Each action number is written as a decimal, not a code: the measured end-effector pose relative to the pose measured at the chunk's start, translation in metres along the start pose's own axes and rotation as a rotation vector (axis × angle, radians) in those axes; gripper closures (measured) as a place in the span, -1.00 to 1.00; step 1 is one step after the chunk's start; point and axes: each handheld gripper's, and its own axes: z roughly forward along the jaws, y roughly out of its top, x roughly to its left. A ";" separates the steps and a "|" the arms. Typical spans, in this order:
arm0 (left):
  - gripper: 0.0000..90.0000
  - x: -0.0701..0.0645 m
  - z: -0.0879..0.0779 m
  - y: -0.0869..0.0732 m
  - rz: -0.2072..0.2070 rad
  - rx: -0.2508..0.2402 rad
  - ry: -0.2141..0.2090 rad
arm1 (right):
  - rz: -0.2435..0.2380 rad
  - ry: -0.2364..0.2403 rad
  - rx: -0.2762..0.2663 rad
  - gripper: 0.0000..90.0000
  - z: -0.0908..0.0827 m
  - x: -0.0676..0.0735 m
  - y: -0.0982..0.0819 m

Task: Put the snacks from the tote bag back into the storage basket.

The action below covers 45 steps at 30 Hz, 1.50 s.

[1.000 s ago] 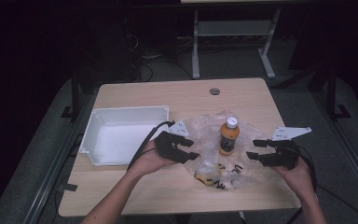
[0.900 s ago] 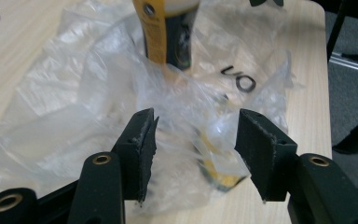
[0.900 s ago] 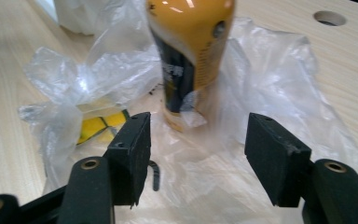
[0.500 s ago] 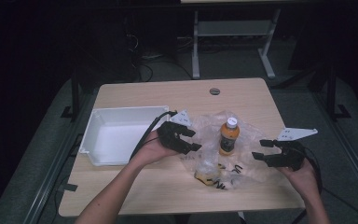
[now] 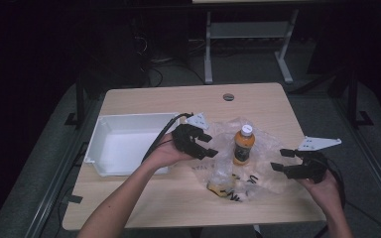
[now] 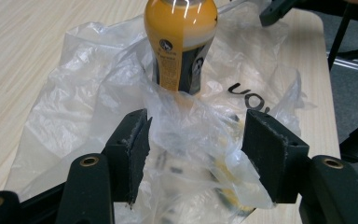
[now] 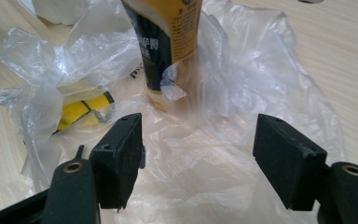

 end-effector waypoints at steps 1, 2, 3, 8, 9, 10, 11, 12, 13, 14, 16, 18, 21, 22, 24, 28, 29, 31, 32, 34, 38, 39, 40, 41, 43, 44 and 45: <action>-0.10 0.001 0.000 0.001 -0.003 -0.001 0.000 | 0.004 0.002 0.005 -0.29 0.001 0.001 -0.001; -0.12 0.002 0.000 0.003 0.004 0.000 -0.002 | -0.001 0.004 0.005 -0.30 0.003 0.002 -0.001; -0.12 0.003 0.001 0.004 0.002 -0.006 -0.007 | -0.004 0.003 0.011 -0.30 0.004 0.003 -0.001; -0.15 0.006 0.003 0.014 0.022 0.000 -0.009 | -0.017 0.005 -0.001 -0.32 0.006 0.006 0.001; -0.16 0.007 0.004 0.016 0.026 0.004 -0.011 | -0.016 0.003 0.003 -0.33 0.006 0.006 0.002; -0.16 0.008 0.005 0.018 0.027 0.007 -0.012 | -0.015 0.005 0.001 -0.33 0.006 0.006 0.002; -0.17 0.009 0.006 0.020 0.030 0.008 -0.010 | -0.020 0.004 0.001 -0.34 0.006 0.005 0.001; -0.18 0.010 0.007 0.022 0.031 0.007 -0.013 | -0.016 -0.002 0.009 -0.34 0.006 0.005 0.001; -0.19 0.011 0.008 0.025 0.034 0.009 -0.015 | -0.020 -0.004 0.009 -0.34 0.006 0.005 0.001; -0.20 0.011 0.010 0.027 0.033 0.009 -0.015 | -0.017 -0.006 0.012 -0.34 0.005 0.004 0.000; -0.19 0.013 0.013 0.031 0.040 0.009 -0.025 | -0.017 -0.012 0.010 -0.34 0.004 0.003 0.000; -0.18 0.015 0.016 0.033 0.037 0.019 -0.027 | -0.019 -0.014 0.007 -0.34 0.003 0.002 -0.001; -0.19 0.018 0.019 0.039 0.045 0.025 -0.023 | -0.019 -0.016 -0.001 -0.35 0.001 0.000 -0.002; -0.20 0.018 0.021 0.041 0.048 0.024 -0.023 | -0.016 -0.017 0.000 -0.36 0.000 0.000 -0.002; -0.20 0.020 0.023 0.045 0.053 0.027 -0.028 | -0.013 -0.019 -0.001 -0.37 0.000 -0.001 -0.003; -0.24 0.021 0.028 0.054 0.076 0.043 -0.035 | -0.018 -0.020 -0.005 -0.37 -0.001 -0.001 -0.004; -0.25 0.021 0.029 0.056 0.080 0.042 -0.033 | -0.017 -0.022 -0.006 -0.37 -0.002 -0.001 -0.004; -0.26 0.022 0.031 0.061 0.090 0.043 -0.038 | -0.015 -0.023 -0.009 -0.37 -0.002 -0.001 -0.003; -0.26 0.021 0.032 0.063 0.091 0.043 -0.038 | -0.016 -0.025 -0.010 -0.37 -0.002 -0.001 -0.003; -0.26 0.021 0.034 0.066 0.099 0.051 -0.043 | -0.018 -0.026 -0.013 -0.37 -0.003 -0.001 -0.003; -0.26 0.021 0.038 0.069 0.106 0.059 -0.040 | -0.024 -0.024 -0.015 -0.37 -0.001 -0.001 -0.001; -0.26 0.021 0.039 0.070 0.107 0.058 -0.038 | -0.021 -0.023 -0.012 -0.37 -0.001 -0.001 -0.001; -0.26 0.022 0.040 0.071 0.112 0.063 -0.038 | -0.026 -0.023 -0.011 -0.37 0.000 -0.001 0.000; -0.26 0.022 0.040 0.072 0.115 0.061 -0.040 | -0.026 -0.022 -0.010 -0.37 0.000 -0.001 0.000; -0.26 0.023 0.041 0.075 0.110 0.064 -0.049 | -0.036 -0.021 -0.003 -0.36 0.001 0.000 0.000; -0.26 0.023 0.042 0.075 0.109 0.064 -0.050 | -0.036 -0.018 0.001 -0.36 0.002 0.001 0.000; -0.26 0.022 0.042 0.077 0.114 0.067 -0.046 | -0.034 -0.014 0.002 -0.36 0.002 0.001 -0.001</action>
